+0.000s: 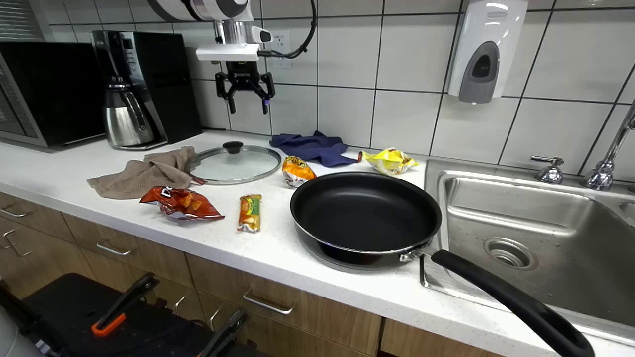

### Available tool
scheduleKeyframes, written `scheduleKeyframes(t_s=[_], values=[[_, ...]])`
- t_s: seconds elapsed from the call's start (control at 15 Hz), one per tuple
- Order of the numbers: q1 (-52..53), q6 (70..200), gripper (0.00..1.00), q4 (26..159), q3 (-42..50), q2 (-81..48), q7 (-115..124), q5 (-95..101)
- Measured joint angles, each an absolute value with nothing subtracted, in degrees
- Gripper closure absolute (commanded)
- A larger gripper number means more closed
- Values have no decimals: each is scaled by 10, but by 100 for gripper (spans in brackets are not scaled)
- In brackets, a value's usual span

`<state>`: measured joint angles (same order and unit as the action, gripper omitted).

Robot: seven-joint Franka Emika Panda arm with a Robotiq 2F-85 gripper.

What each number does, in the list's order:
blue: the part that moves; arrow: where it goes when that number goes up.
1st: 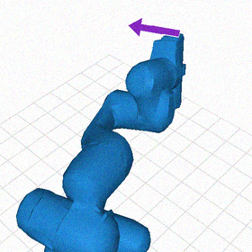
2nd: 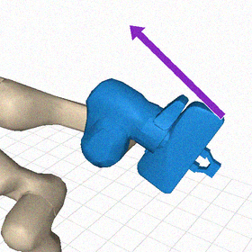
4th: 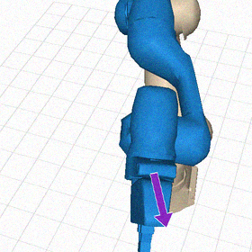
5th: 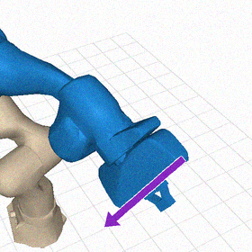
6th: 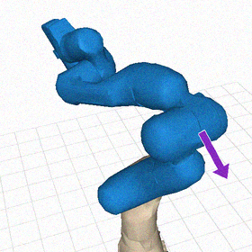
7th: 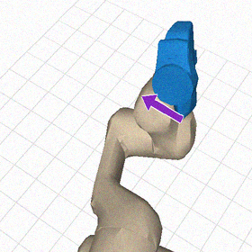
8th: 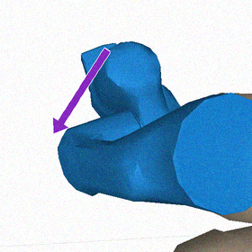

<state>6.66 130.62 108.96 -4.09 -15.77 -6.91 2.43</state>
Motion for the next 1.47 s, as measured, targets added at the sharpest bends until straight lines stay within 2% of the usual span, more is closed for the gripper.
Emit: scheduleKeyframes(t_s=[1.47], values=[[45, 1307, 0, 1129, -35, -144, -130, 28]])
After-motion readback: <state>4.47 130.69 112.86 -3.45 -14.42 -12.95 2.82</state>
